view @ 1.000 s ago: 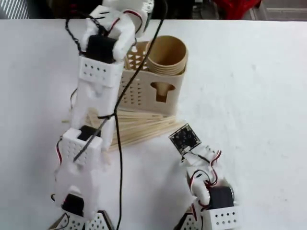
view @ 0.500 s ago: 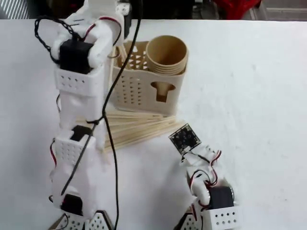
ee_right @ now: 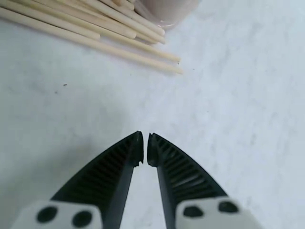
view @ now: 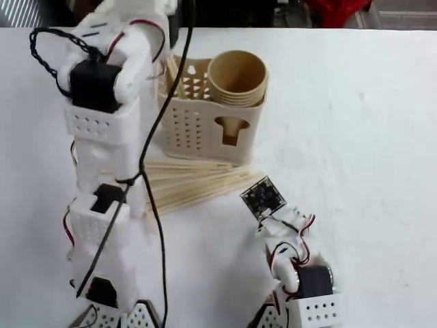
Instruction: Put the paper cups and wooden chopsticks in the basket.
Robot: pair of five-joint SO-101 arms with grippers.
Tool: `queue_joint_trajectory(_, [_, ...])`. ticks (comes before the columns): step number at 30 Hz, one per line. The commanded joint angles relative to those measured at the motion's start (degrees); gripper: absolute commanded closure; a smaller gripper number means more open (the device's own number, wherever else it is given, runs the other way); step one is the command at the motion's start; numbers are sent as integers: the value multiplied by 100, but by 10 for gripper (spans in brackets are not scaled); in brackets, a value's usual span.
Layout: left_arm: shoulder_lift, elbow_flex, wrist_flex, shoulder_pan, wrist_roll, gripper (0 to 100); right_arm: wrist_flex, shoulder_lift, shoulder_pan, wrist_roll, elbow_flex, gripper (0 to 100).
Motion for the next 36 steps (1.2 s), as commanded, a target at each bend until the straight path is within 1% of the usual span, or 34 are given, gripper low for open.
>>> queue_joint_trajectory(1, [303, 18, -1679, -22, 396, 979, -127, -48, 31, 79, 44, 961])
queue_joint_trajectory(2, [435, 18, -1837, -13, 396, 979, -127, -48, 31, 79, 44, 961])
queue_joint_trajectory(6, [1007, -53, -1925, -22, 404, 979, -127, -48, 31, 79, 44, 961])
queue_joint_trajectory(9, [1446, -316, -2163, -110, 413, 980, -127, -48, 31, 79, 44, 961])
queue_joint_trajectory(12, [1851, -703, -2145, -119, 413, 980, -136, -48, 31, 79, 44, 961])
queue_joint_trajectory(18, [2229, -695, -2119, -154, 413, 980, -145, -48, 31, 79, 44, 961])
queue_joint_trajectory(20, [2202, -695, -1952, -163, 413, 980, -145, -48, 31, 79, 44, 961])
queue_joint_trajectory(22, [2079, -703, -1679, -163, 571, 979, -145, -48, 31, 79, 44, 961])
queue_joint_trajectory(26, [1736, -703, -870, -163, 949, 979, -145, -48, 31, 79, 44, 961])
queue_joint_trajectory(32, [1464, -703, 70, -171, 967, 977, -145, -48, 31, 79, 44, 961])
queue_joint_trajectory(36, [1200, -695, 334, -163, 967, 976, -145, -48, 40, 79, 44, 961])
